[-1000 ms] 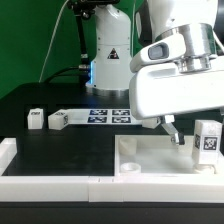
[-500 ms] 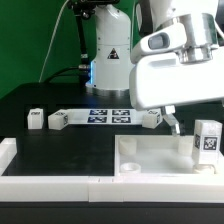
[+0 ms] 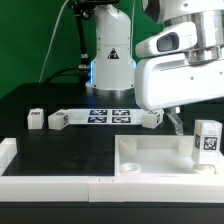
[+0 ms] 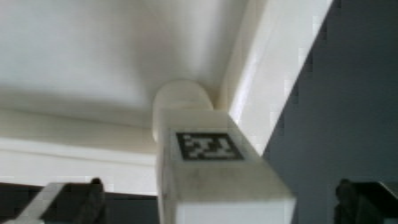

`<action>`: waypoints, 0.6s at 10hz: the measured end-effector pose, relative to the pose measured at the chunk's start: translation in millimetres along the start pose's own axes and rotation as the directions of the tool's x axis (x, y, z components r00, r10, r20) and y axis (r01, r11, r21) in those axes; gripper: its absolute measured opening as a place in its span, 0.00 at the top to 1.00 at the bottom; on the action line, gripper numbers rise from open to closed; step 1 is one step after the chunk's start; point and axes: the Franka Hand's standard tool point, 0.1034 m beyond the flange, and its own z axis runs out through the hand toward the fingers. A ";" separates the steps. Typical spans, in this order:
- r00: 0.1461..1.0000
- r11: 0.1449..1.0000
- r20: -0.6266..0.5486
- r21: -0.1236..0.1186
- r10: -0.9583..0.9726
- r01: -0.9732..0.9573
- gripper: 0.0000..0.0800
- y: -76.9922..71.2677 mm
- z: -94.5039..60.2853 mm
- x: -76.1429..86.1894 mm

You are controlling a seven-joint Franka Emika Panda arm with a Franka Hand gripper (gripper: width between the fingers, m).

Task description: Assemble one leg

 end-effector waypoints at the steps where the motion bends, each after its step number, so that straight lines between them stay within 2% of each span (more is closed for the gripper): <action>1: 0.990 0.996 0.111 0.000 0.088 -0.088 0.19 1.0 -2.5 -8.8; 2: 0.973 0.992 0.192 -0.004 0.127 -0.129 0.19 1.8 -6.9 -8.1; 3: 0.976 0.992 0.180 -0.001 0.125 -0.127 0.19 2.1 -6.3 -1.8; 6: 0.976 0.992 0.178 -0.001 0.126 -0.128 0.19 2.0 -5.0 -3.3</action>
Offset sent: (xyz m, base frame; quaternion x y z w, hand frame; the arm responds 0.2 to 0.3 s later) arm 0.0000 0.0000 0.0000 0.0000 0.0000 0.0000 1.0000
